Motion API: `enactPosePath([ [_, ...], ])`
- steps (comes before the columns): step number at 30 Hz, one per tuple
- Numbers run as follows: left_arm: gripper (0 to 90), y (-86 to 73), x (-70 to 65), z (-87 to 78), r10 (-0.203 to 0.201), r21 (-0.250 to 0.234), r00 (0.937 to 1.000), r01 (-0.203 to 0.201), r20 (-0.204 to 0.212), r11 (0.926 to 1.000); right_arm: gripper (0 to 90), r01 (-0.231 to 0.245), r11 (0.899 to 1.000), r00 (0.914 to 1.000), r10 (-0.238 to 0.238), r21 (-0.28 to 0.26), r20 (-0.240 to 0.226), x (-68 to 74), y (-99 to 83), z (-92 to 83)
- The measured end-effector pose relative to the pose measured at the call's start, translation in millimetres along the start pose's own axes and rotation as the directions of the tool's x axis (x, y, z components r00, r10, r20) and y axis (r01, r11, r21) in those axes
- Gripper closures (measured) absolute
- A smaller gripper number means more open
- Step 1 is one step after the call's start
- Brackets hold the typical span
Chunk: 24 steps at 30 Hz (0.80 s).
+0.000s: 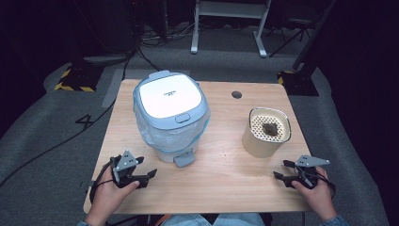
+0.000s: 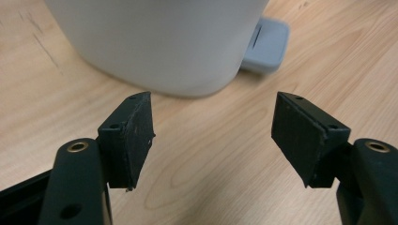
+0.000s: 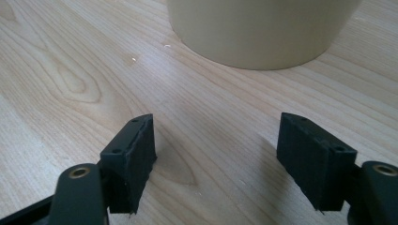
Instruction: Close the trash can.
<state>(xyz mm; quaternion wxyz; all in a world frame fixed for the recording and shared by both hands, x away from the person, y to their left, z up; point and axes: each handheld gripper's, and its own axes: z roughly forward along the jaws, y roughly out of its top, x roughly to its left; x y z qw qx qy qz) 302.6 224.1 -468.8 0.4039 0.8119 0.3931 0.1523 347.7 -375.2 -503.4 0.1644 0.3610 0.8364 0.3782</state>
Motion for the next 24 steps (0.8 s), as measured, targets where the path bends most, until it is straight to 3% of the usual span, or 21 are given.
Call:
enactPosePath([
  [9,27.1,-26.3,3.8,21.6,-0.036,0.07,0.9968,0.041,-0.071,0.9967,28.5,0.0,1.0,1.0,0.0,0.0,0.0,0.0,0.0,0.0],
  [10,26.5,-26.9,4.1,22.1,-0.034,0.093,0.9968,0.041,-0.072,0.9948,28.5,0.0,1.0,1.0,0.0,0.0,0.0,0.0,0.0,0.0],
  [14,23.1,-26.7,2.3,23.1,-0.001,0.112,0.9959,0.011,-0.09,0.9937,28.4,0.0,1.0,1.0,0.0,0.0,0.0,0.1,0.0,0.0],
  [24,17.1,-26.2,2.4,24.2,-0.008,0.121,0.9952,0.02,-0.098,0.9924,27.2,0.004,1.0,1.0,-0.004,0.001,-0.005,0.0,0.2,0.3],
])
